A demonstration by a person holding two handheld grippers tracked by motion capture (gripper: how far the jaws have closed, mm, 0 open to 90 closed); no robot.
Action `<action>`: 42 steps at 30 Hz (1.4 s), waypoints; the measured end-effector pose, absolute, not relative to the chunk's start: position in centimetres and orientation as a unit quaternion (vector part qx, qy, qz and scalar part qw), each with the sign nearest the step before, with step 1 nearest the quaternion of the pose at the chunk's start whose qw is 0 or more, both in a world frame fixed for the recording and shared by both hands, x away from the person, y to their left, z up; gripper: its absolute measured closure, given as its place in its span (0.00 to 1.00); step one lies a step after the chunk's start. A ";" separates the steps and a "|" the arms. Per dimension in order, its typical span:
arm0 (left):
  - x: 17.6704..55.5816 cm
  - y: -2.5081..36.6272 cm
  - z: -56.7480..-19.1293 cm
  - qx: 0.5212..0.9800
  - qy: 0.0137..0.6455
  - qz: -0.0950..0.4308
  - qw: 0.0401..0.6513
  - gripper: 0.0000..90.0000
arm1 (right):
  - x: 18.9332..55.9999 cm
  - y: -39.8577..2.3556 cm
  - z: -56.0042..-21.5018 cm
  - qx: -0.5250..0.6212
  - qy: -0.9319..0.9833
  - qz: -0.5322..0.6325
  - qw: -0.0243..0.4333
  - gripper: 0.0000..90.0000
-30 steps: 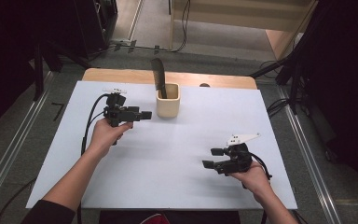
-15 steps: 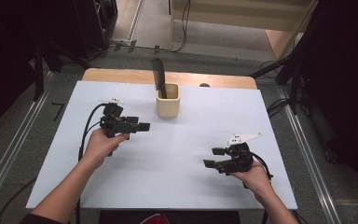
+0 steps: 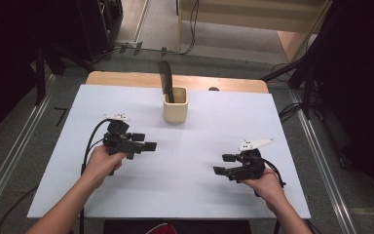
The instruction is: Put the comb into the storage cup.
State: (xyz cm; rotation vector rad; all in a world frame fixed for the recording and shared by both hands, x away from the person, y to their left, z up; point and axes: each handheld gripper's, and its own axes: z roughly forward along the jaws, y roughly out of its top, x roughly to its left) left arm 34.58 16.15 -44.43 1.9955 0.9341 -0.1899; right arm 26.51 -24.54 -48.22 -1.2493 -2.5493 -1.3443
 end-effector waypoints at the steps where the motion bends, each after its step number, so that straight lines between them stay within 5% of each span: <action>1: 34.4 16.2 -44.4 0.808 0.376 -0.075 0.448 0.22 | 26.5 -24.6 -48.2 -0.397 -0.812 -0.428 0.000 0.31; 42: 28.5 20.0 -45.9 0.834 0.372 -0.015 0.408 0.22 | 24.9 -26.5 -48.5 -0.413 -0.805 -0.425 -0.010 0.30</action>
